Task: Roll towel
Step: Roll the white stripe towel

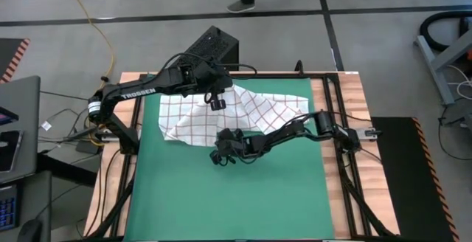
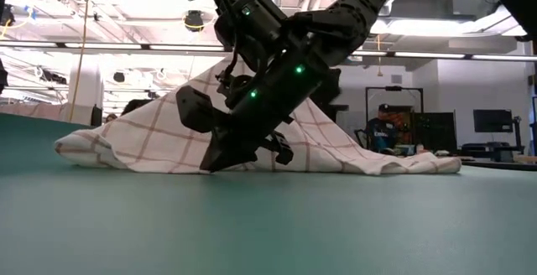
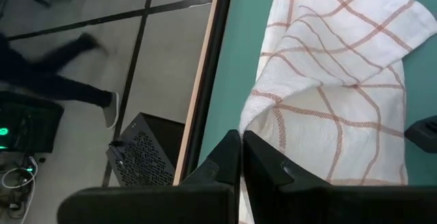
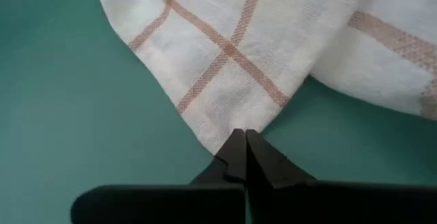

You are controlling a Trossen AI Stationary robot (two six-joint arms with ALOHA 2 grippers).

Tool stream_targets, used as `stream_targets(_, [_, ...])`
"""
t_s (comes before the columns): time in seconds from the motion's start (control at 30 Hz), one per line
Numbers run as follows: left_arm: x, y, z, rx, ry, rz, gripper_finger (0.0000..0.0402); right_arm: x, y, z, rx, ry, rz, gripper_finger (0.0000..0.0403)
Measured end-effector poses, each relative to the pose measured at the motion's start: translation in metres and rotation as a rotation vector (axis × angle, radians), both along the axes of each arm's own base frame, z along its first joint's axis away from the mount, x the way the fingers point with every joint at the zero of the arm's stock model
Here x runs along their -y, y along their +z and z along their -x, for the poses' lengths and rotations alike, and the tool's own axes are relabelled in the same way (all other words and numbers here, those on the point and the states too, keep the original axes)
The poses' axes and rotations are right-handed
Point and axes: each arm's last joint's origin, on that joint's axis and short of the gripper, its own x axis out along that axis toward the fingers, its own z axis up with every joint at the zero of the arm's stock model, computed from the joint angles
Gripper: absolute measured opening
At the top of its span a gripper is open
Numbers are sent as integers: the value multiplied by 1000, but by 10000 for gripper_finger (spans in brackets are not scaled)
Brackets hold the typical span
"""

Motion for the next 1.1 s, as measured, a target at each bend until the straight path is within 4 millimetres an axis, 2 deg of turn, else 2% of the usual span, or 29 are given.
stream_targets(0.13, [0,0,0,-15,-7,-20,0,-2,4,6,-58,1,-54,5])
stream_targets(0.3, [-1,-1,2,-46,3,-43,0,-16,24,21,-132,17,-74,3])
stream_targets(0.6, [-2,-2,3,-66,8,-55,0,-28,65,75,-403,-162,-88,1])
stream_targets(0.83, [-1,-2,3,-63,-9,-38,0,-26,63,95,-596,-184,-69,1])
stream_targets(1.1, [-1,-3,3,-73,-16,-29,0,-27,56,114,-723,-270,-68,1])
